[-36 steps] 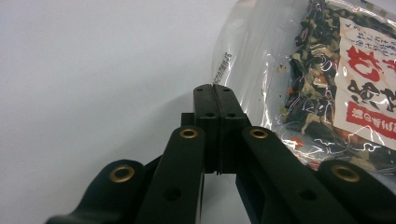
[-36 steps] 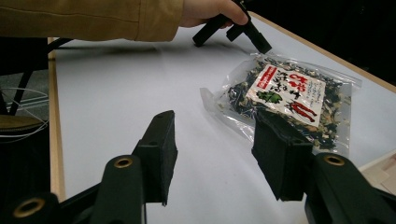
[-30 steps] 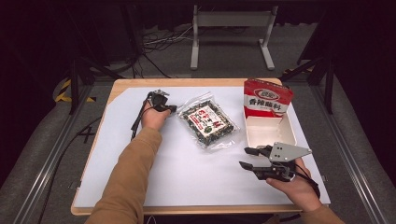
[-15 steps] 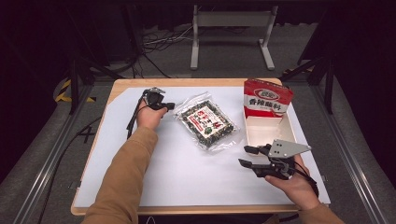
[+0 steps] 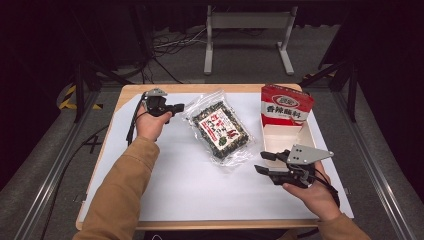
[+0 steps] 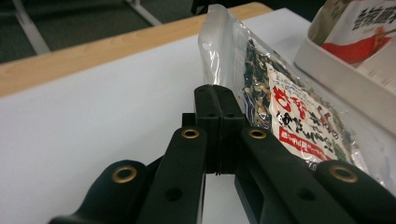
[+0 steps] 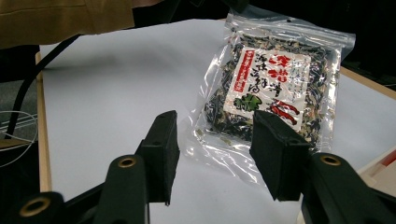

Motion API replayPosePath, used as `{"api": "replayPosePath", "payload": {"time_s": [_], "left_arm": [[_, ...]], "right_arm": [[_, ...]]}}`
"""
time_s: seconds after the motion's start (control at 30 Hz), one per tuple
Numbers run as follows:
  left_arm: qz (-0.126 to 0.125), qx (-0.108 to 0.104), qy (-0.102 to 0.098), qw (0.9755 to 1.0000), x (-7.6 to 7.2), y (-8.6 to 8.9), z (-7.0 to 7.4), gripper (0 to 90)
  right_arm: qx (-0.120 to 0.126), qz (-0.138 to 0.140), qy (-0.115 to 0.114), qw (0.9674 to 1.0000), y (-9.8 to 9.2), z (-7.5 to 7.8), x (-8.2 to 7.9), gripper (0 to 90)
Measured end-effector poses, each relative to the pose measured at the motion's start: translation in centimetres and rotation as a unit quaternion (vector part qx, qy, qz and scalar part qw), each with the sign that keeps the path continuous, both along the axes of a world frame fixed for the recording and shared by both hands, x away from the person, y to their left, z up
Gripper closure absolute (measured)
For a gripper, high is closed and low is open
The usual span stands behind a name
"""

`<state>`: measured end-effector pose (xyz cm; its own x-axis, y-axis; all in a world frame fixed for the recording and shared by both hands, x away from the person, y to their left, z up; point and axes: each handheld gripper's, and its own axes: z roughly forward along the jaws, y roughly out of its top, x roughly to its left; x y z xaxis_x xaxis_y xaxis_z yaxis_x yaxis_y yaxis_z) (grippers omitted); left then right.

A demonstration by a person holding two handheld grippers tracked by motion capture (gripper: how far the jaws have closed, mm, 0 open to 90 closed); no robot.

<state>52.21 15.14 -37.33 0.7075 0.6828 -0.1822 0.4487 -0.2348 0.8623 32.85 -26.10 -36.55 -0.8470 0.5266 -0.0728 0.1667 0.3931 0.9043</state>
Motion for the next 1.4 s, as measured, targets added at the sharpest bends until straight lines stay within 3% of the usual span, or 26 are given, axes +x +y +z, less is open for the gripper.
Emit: {"api": "replayPosePath", "payload": {"time_s": [0.1, 0.37, 0.5, 0.67, 0.87, 0.9, 0.93, 0.97, 1.0, 1.03, 1.07, 1.1, 1.13, 1.17, 1.27, 1.33, 1.4], "left_arm": [[-0.011, -0.008, -0.026, 0.9996, -1.1, -0.2, 1.3, 90.0], [-0.033, -0.026, -0.067, 0.9968, -3.6, -0.3, 3.7, 90.0], [-0.043, -0.043, -0.112, 0.9919, -5.6, -0.3, 5.5, 90.0], [-0.064, -0.053, -0.126, 0.9885, -6.9, -0.6, 6.6, 90.0], [-0.108, -0.074, -0.166, 0.9775, -10.1, -1.2, 8.2, 90.0], [-0.108, -0.074, -0.166, 0.9775, -10.1, -1.2, 8.2, 90.0], [-0.121, -0.081, -0.176, 0.9736, -11.1, -1.2, 8.5, 90.0], [-0.121, -0.081, -0.176, 0.9736, -11.1, -1.2, 8.5, 90.0], [-0.130, -0.089, -0.181, 0.9707, -11.9, -1.2, 8.8, 90.0], [-0.130, -0.089, -0.181, 0.9707, -11.9, -1.2, 8.8, 90.0], [-0.139, -0.094, -0.191, 0.9672, -12.6, -1.1, 9.1, 90.0], [-0.139, -0.094, -0.191, 0.9672, -12.6, -1.1, 9.1, 90.0], [-0.143, -0.099, -0.200, 0.9642, -13.4, -1.0, 9.4, 90.0], [-0.146, -0.102, -0.204, 0.9627, -13.6, -0.9, 9.5, 90.0], [-0.151, -0.106, -0.206, 0.9610, -14.1, -0.7, 9.6, 90.0], [-0.158, -0.111, -0.211, 0.9584, -14.7, -0.5, 9.5, 90.0], [-0.159, -0.112, -0.211, 0.9580, -14.9, -0.4, 9.4, 90.0]], "right_arm": [[0.000, 0.000, -0.002, 1.0000, 0.0, 0.3, 0.2, 51.3], [0.003, -0.002, -0.012, 0.9999, 0.1, 1.1, 0.4, 51.5], [0.003, -0.002, -0.011, 0.9999, 0.1, 1.2, 0.5, 52.8], [0.002, -0.002, -0.014, 0.9999, 0.2, 1.5, 0.5, 53.1], [0.002, -0.003, -0.016, 0.9999, 0.1, 1.6, 0.8, 53.1], [0.002, -0.003, -0.016, 0.9999, 0.1, 1.6, 0.8, 53.0], [0.002, -0.003, -0.015, 0.9999, 0.1, 1.6, 0.8, 53.0], [0.003, -0.004, -0.016, 0.9999, 0.1, 1.6, 0.8, 52.9], [0.003, -0.004, -0.017, 0.9998, 0.1, 1.6, 0.9, 52.9], [0.004, -0.004, -0.017, 0.9998, 0.1, 1.6, 0.9, 52.7], [0.003, -0.005, -0.018, 0.9998, 0.1, 1.6, 0.9, 52.5], [0.003, -0.005, -0.018, 0.9998, 0.1, 1.6, 0.9, 52.5], [0.005, -0.006, -0.017, 0.9998, 0.1, 1.6, 1.0, 51.9], [0.005, -0.006, -0.017, 0.9998, 0.1, 1.6, 1.0, 51.7], [0.006, -0.005, -0.017, 0.9998, 0.2, 1.6, 1.0, 51.6], [0.006, -0.005, -0.017, 0.9998, 0.3, 1.6, 1.0, 51.3], [0.005, -0.005, -0.016, 0.9999, 0.3, 1.6, 1.0, 51.1]]}}
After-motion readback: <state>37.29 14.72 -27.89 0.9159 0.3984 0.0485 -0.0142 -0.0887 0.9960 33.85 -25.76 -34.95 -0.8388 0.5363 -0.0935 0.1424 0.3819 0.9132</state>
